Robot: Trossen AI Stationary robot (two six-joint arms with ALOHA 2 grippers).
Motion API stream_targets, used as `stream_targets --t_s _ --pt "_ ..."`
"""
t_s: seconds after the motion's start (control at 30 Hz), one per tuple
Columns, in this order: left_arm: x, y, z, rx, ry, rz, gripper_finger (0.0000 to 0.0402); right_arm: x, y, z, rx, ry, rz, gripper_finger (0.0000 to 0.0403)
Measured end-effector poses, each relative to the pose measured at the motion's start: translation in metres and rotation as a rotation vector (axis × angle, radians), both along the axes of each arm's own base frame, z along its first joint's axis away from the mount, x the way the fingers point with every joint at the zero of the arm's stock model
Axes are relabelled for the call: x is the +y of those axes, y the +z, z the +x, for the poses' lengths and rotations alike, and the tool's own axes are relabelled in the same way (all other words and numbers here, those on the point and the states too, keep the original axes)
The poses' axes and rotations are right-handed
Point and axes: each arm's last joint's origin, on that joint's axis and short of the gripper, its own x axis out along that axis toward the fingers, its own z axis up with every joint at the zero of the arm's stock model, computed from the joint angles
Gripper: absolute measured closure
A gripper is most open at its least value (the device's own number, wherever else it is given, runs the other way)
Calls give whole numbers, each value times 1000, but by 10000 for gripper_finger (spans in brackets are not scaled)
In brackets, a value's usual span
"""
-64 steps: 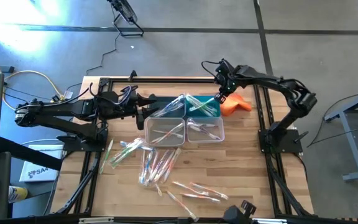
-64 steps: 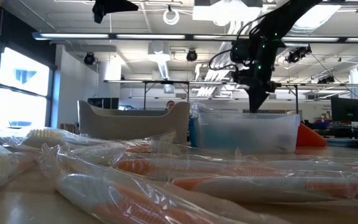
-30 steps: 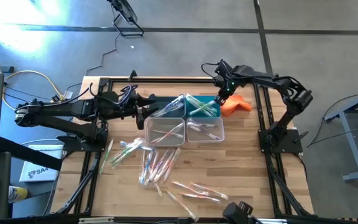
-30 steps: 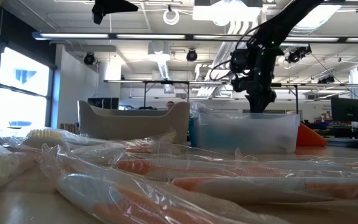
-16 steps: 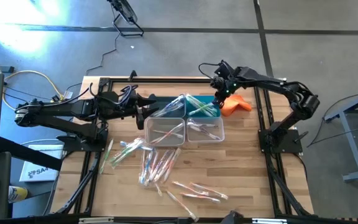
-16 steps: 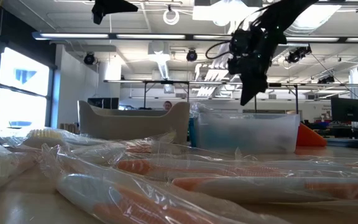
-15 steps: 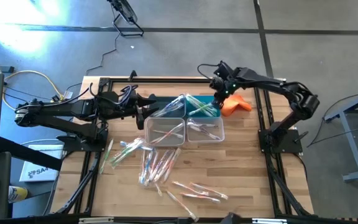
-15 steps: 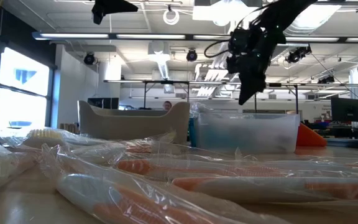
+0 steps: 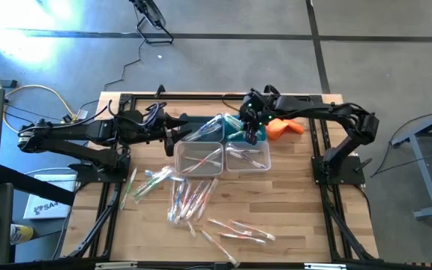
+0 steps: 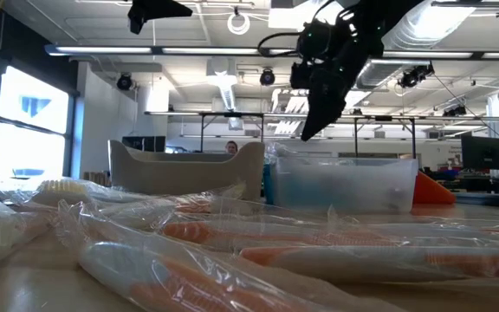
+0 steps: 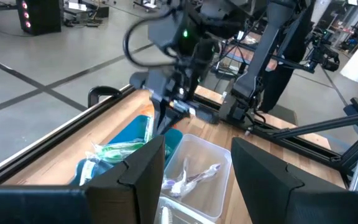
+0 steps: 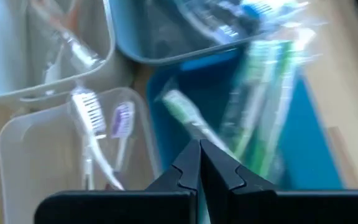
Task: Pick & Place Toothbrushes
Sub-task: Put the green toothbrush into the blue bin, then put the orange toothbrush into the gray bin
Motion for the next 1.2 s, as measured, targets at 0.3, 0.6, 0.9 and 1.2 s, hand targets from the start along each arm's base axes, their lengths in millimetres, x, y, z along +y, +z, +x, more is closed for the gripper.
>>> stream_targets --t_s 0.3,0.6,0.9,1.2 --pt "0 0 0 0 0 0 220 3 -27 17 59 12 -10 400" --pt "0 0 0 1 0 0 220 -4 -51 22 137 -7 -11 400" --pt "0 -2 0 19 1 -1 220 -1 -44 19 121 5 1 400" --pt "0 -2 0 24 0 -1 220 11 15 3 -61 -25 -50 400"
